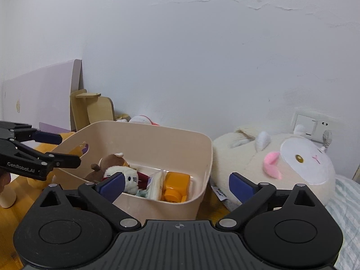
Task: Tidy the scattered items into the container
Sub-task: 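Withdraw both tools back to the white scrunchie and tissue packets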
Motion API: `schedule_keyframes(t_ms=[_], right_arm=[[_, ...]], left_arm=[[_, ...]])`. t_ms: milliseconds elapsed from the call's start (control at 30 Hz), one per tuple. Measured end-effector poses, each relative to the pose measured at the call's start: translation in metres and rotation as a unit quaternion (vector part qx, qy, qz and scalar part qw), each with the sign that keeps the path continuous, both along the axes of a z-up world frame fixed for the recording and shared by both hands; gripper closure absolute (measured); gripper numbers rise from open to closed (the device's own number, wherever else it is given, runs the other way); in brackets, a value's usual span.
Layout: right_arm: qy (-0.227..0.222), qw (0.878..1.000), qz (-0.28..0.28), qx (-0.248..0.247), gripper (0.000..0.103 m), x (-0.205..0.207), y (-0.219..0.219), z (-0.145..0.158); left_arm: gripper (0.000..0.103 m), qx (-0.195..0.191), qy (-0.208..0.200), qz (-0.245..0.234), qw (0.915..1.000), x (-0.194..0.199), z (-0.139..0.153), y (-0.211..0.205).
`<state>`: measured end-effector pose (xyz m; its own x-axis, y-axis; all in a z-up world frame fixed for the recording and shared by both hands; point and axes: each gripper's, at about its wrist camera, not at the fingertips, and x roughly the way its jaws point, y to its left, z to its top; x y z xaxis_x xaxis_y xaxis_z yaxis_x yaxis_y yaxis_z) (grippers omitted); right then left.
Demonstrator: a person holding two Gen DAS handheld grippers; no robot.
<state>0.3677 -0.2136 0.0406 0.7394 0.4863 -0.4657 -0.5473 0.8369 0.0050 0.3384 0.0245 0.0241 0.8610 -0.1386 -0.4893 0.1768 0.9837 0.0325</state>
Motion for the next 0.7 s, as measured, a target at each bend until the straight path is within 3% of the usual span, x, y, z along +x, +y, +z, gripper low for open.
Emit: schedule_keyframes(t_ms=[200, 700], right_arm=[[0.01, 1.0, -0.014, 0.015, 0.0, -0.013, -0.025, -0.001], [0.038, 0.997, -0.04, -0.045, 0.0, -0.056, -0.093, -0.038]], left_arm=[[0.017, -0.014, 0.004, -0.009, 0.9999, -0.022, -0.003, 0.0], [0.016, 0.012, 0.039, -0.053, 0.9978, -0.079, -0.038, -0.011]])
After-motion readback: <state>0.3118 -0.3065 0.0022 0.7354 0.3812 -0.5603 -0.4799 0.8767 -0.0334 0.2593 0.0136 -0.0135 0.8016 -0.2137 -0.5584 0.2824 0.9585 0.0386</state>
